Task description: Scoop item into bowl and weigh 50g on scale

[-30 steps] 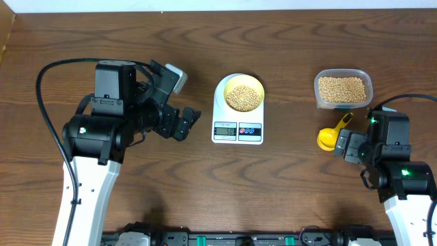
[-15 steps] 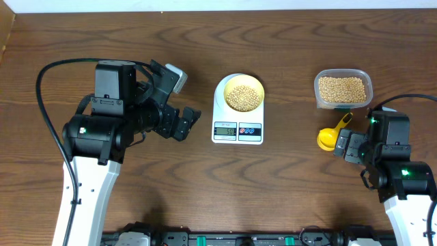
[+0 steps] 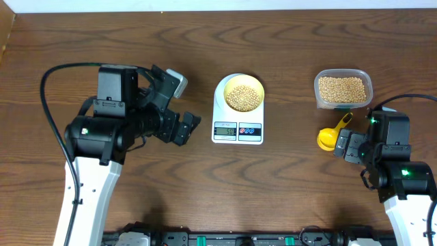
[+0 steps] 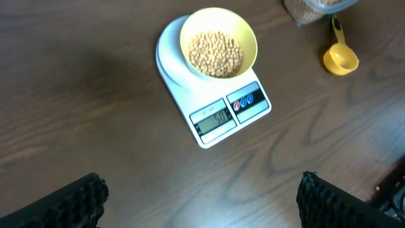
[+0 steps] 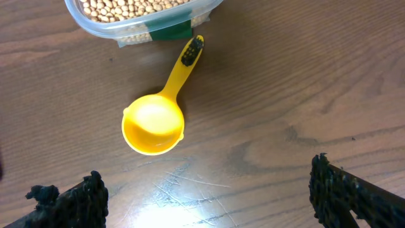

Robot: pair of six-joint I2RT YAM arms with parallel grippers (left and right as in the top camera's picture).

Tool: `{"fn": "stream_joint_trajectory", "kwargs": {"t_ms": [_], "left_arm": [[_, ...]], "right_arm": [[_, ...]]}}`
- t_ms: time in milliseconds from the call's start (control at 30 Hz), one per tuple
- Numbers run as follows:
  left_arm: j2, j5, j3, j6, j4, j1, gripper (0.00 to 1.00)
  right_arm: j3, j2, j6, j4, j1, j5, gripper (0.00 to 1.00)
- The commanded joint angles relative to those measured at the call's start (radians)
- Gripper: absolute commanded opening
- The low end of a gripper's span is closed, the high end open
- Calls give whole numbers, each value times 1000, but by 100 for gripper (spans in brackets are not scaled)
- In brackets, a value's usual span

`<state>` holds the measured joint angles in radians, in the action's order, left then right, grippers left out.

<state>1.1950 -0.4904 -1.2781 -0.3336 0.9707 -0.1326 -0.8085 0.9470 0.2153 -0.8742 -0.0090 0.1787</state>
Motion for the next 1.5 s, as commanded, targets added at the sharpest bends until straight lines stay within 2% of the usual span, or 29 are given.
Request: {"fn": "stream_joint_trajectory", "kwargs": {"t_ms": [0,233,400,733,933,1467], "left_arm": [[-56,26,23,14,15,2,98],[-182,87,86,105,17,2,98],[-314,129,206,200,-21,2,97],[-750,191,556,373,-217,2,98],[-927,197,719,393,-345,2,97],[-1194,197,1057,427,-696,2,97]], "right_arm": [[-10,-5,-11,-1,-5,13,99],[-10,-5,-11,-1,-5,13,99],[-10,-5,-11,-1,-5,13,99],[-10,-5,-11,-1,-5,13,99],[-10,-5,-11,-1,-5,13,99],[-10,-5,-11,-1,-5,13,99]]}}
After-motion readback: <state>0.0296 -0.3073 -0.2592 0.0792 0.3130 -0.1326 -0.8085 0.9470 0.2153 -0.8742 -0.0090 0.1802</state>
